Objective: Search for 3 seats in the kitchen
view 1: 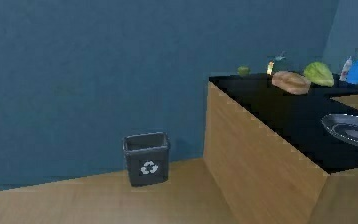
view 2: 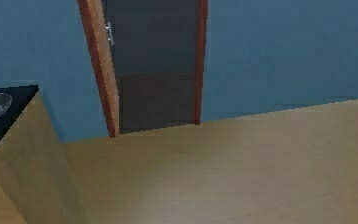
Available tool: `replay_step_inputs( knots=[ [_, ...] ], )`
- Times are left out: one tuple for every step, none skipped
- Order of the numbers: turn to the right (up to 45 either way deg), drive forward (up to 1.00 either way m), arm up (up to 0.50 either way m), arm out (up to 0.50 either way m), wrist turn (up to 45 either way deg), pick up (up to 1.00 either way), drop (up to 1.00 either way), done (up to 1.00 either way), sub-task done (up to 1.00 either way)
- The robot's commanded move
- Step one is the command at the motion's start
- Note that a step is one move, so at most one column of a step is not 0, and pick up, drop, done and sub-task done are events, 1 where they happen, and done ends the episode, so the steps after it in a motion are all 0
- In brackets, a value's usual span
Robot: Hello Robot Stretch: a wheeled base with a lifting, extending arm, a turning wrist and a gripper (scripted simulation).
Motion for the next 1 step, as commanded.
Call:
replay_step_inputs(
  knots=[
    [-45.0,0.00,0.00,0.00,0.0,0.00,0.00,0.00,0.00]
  ],
)
